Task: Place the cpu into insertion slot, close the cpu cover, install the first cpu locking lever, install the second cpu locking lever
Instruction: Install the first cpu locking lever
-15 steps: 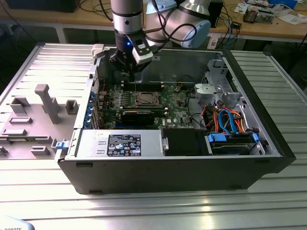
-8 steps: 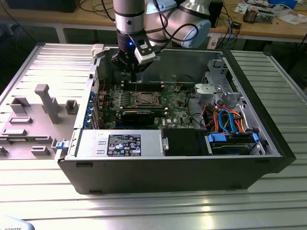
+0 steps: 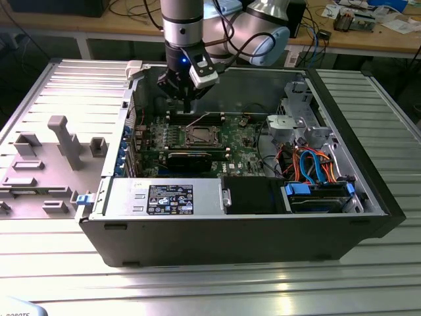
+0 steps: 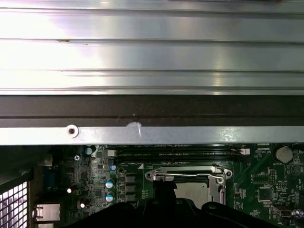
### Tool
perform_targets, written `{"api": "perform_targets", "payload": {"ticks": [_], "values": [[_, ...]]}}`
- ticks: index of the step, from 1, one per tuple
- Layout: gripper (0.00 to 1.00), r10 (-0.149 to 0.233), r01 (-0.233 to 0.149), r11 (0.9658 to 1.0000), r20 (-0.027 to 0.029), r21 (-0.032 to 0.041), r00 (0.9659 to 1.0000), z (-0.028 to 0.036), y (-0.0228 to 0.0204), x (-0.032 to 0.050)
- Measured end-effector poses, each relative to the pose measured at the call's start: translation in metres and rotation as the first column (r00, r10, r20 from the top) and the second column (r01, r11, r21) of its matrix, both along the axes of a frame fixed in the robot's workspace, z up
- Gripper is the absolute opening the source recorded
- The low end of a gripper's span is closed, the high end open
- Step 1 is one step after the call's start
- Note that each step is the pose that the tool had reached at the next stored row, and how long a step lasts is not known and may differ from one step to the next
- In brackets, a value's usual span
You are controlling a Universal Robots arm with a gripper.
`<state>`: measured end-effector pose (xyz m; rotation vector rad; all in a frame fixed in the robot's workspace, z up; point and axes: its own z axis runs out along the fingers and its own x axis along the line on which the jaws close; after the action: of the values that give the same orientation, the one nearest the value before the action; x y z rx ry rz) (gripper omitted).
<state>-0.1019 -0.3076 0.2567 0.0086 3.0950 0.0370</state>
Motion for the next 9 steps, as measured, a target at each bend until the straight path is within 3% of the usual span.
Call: {"api": "perform_targets", "payload": {"ticks": [2,3,4,7,9], "values": [[0.11,0.000,0.000,1.0000,-0.0002,0.0092,1.0000,-0.0005,-0.0001,0.0006],[0.11,0.000,0.000,0.9998,-0.0002,0.0214,1.0000,-0.0009,-0.0003,0.0009],[0.11,0.000,0.000,0.9996,-0.0002,0.0284,1.0000,-0.0014,-0.0004,0.0012],[0.11,-0.001,0.001,0.9996,-0.0002,0.0293,1.0000,-0.0028,-0.0004,0.0022],[0.11,-0.001,0.001,0.9997,-0.0002,0.0238,1.0000,-0.0039,-0.0004,0.0037]]}}
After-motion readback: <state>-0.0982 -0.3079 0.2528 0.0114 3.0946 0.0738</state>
